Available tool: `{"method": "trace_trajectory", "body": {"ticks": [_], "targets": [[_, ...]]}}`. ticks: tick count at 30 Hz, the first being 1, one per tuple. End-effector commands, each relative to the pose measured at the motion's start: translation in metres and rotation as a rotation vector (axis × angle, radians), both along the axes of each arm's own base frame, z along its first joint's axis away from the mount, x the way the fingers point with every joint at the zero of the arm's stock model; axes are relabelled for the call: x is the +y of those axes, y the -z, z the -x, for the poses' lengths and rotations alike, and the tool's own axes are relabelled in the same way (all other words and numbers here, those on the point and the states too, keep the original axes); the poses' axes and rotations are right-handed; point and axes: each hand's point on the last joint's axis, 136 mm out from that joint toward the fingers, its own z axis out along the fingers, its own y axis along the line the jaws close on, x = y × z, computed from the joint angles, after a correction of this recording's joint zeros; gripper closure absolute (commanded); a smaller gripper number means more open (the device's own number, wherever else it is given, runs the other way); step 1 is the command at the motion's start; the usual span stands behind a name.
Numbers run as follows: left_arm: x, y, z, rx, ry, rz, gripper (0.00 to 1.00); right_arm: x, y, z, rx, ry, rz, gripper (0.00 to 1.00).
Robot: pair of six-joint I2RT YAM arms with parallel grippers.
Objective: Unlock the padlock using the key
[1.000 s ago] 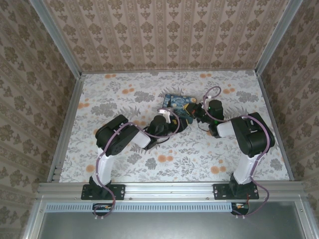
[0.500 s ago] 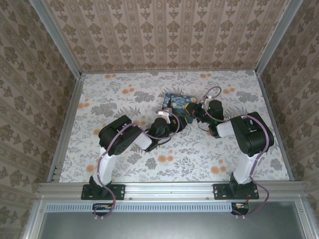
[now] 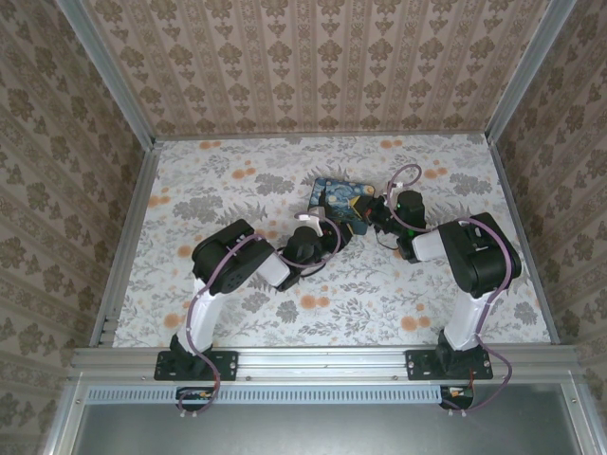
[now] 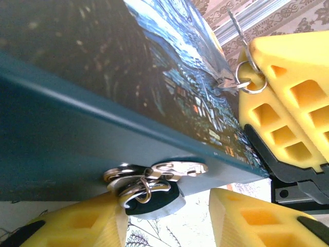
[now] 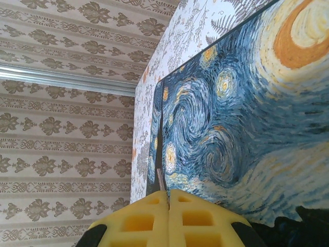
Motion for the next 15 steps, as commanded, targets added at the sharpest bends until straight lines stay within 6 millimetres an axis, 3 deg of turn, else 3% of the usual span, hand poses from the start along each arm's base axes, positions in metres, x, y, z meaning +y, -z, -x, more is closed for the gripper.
{"method": "trace_trajectory", "body": {"ticks": [1, 8, 15], "targets": [[-0.001, 0.028, 0.018, 0.063, 0.037, -0.034, 0.52, 0.001, 0.037, 0.012, 0.117, -0.017, 0.036, 1.00], [-0.002, 0.022, 0.024, 0.053, 0.041, 0.014, 0.43, 0.001, 0.040, 0.013, 0.124, -0.018, 0.038, 1.00], [-0.004, 0.012, 0.025, 0.036, 0.033, 0.029, 0.42, 0.002, 0.041, 0.013, 0.124, -0.019, 0.033, 1.00]]}}
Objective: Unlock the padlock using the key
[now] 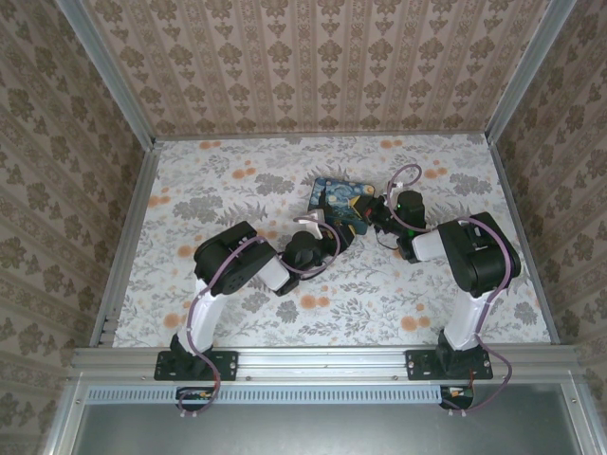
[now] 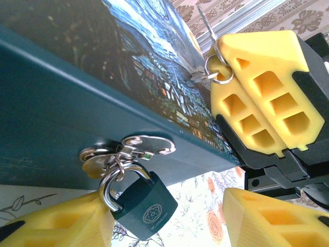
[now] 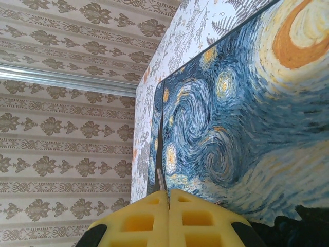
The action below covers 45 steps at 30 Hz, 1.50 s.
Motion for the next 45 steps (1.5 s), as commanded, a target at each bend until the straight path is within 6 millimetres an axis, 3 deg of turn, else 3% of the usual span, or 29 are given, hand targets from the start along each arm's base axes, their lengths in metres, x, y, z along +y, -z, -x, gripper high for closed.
{"method": "trace_trajectory", "body": {"ticks": [1, 17, 24, 45], "targets": [[-0.003, 0.020, 0.015, 0.045, 0.032, -0.033, 0.42, 0.002, 0.041, 0.014, 0.129, -0.019, 0.034, 1.00], [-0.003, 0.021, 0.014, 0.069, 0.018, -0.009, 0.32, 0.002, 0.043, 0.014, 0.132, -0.018, 0.025, 1.00], [-0.002, 0.016, 0.012, 0.060, 0.004, -0.004, 0.38, 0.002, 0.043, 0.014, 0.133, -0.017, 0.024, 1.00], [0.021, 0.055, 0.000, 0.150, -0.115, -0.057, 0.47, 0.001, 0.045, 0.015, 0.134, -0.013, 0.022, 1.00]]}}
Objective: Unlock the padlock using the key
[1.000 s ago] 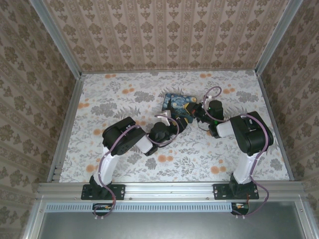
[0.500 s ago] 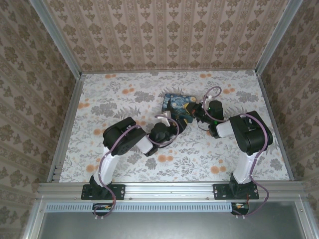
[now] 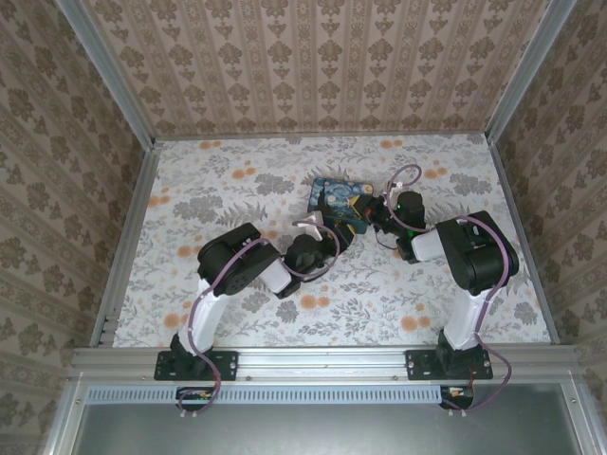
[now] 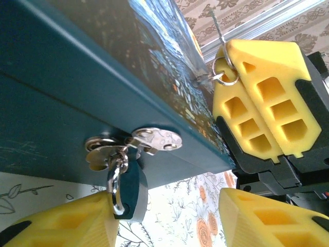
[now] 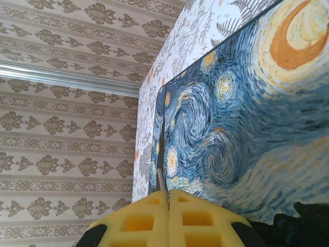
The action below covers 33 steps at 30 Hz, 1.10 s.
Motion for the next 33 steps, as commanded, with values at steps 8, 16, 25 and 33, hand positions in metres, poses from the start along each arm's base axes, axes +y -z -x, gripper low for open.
{"method": "trace_trajectory", "body": {"ticks": [8, 16, 25, 33], "targets": [[0.024, 0.060, -0.001, 0.118, -0.067, -0.145, 0.54, 0.000, 0.047, 0.016, 0.152, -0.008, 0.030, 1.00], [0.026, 0.065, -0.005, 0.126, -0.084, -0.146, 0.61, 0.000, 0.049, 0.017, 0.157, -0.008, 0.028, 1.00], [0.031, 0.067, -0.010, 0.125, -0.099, -0.144, 0.70, 0.000, 0.049, 0.016, 0.156, -0.008, 0.027, 1.00], [0.027, 0.070, -0.011, 0.126, -0.085, -0.147, 0.70, 0.000, 0.051, 0.017, 0.161, -0.013, 0.028, 1.00]]}}
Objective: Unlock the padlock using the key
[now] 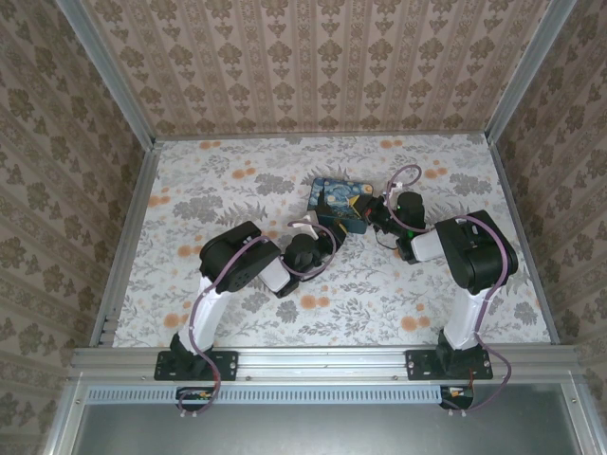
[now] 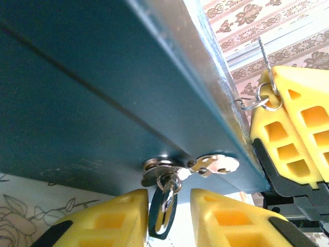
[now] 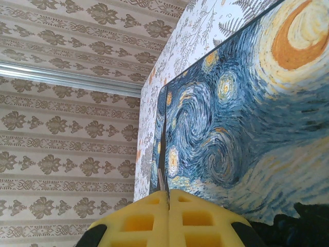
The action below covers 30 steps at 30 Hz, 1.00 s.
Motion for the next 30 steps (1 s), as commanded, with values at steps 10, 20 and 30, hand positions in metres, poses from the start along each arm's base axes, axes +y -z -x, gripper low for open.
{"method": "trace_trajectory", "body": {"ticks": [10, 20, 30], "targets": [[0.008, 0.068, 0.009, 0.118, 0.004, -0.216, 0.66, 0.000, 0.056, 0.016, 0.171, -0.011, 0.032, 1.00], [0.009, 0.073, 0.009, 0.129, 0.003, -0.244, 0.74, 0.000, 0.058, 0.016, 0.176, -0.012, 0.027, 1.00], [0.011, 0.072, 0.007, 0.146, 0.010, -0.218, 0.96, -0.002, 0.048, 0.014, 0.160, -0.018, 0.018, 1.00]]}}
